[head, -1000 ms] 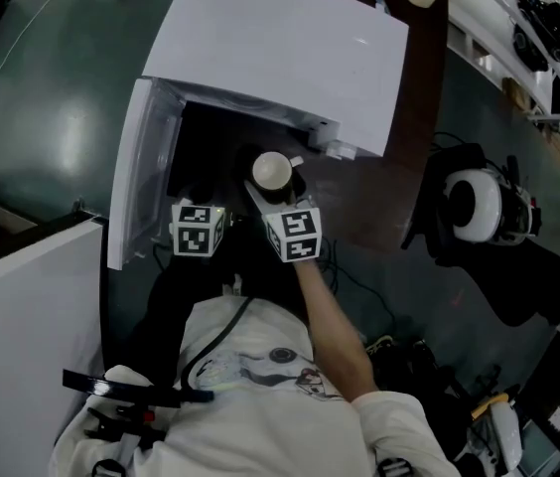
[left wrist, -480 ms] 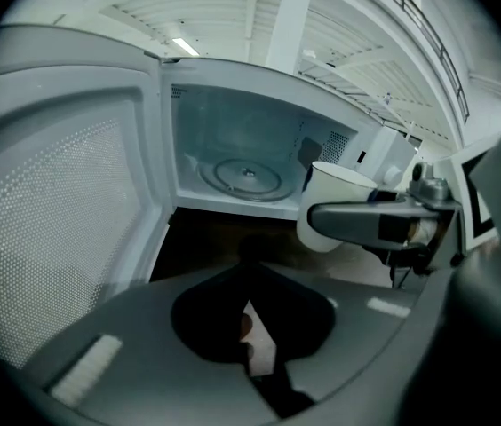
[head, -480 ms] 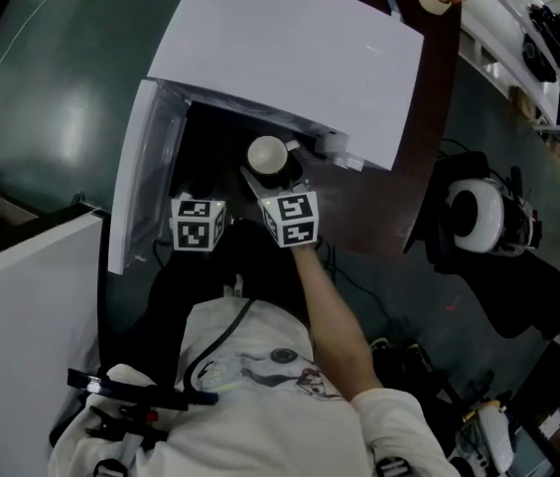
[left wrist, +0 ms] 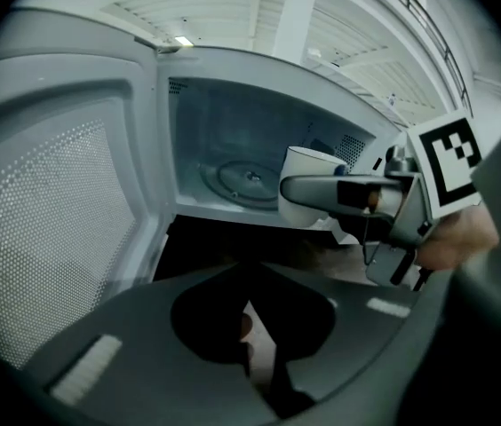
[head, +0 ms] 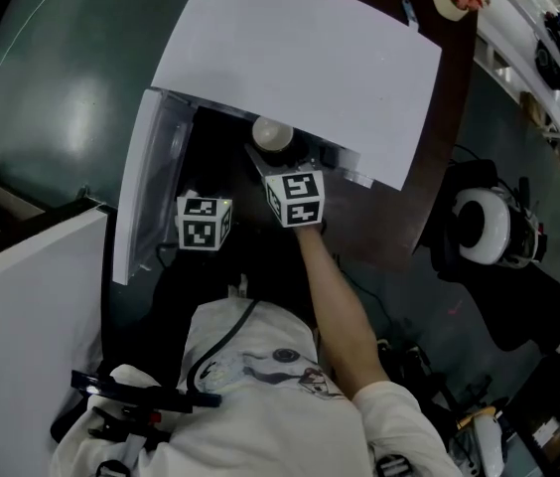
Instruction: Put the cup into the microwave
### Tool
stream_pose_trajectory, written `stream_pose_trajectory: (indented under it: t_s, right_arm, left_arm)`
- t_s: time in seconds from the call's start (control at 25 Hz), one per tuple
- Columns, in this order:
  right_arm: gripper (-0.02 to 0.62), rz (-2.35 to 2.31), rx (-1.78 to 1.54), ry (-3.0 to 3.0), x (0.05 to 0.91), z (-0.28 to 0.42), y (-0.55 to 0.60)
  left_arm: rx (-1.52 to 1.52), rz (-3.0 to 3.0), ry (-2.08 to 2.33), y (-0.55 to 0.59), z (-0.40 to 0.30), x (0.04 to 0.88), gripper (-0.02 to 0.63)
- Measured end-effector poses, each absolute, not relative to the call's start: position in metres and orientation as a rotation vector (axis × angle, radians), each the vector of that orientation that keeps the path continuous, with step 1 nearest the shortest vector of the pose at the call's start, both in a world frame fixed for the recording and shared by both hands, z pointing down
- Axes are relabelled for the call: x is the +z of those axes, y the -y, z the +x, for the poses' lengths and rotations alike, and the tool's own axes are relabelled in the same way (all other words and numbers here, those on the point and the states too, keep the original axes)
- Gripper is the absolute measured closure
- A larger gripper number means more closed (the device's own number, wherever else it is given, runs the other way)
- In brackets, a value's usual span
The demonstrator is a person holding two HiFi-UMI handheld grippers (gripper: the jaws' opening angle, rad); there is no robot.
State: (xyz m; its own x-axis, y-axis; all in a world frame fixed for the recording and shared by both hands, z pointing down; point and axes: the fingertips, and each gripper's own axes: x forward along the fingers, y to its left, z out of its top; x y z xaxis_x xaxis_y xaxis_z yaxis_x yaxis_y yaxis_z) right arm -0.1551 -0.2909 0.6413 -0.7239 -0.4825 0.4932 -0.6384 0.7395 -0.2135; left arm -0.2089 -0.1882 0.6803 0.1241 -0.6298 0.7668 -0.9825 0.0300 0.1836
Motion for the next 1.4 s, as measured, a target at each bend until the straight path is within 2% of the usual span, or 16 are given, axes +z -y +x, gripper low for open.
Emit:
stream_pose_trajectory:
  t_s: [1.4]
  right_arm:
    - [0.199,1.099,0.464,2.534,0.657,-0.177,0.382]
  left_arm:
    - [0.696,1.689,1.536,0.173,-0.214,0.694,0.606]
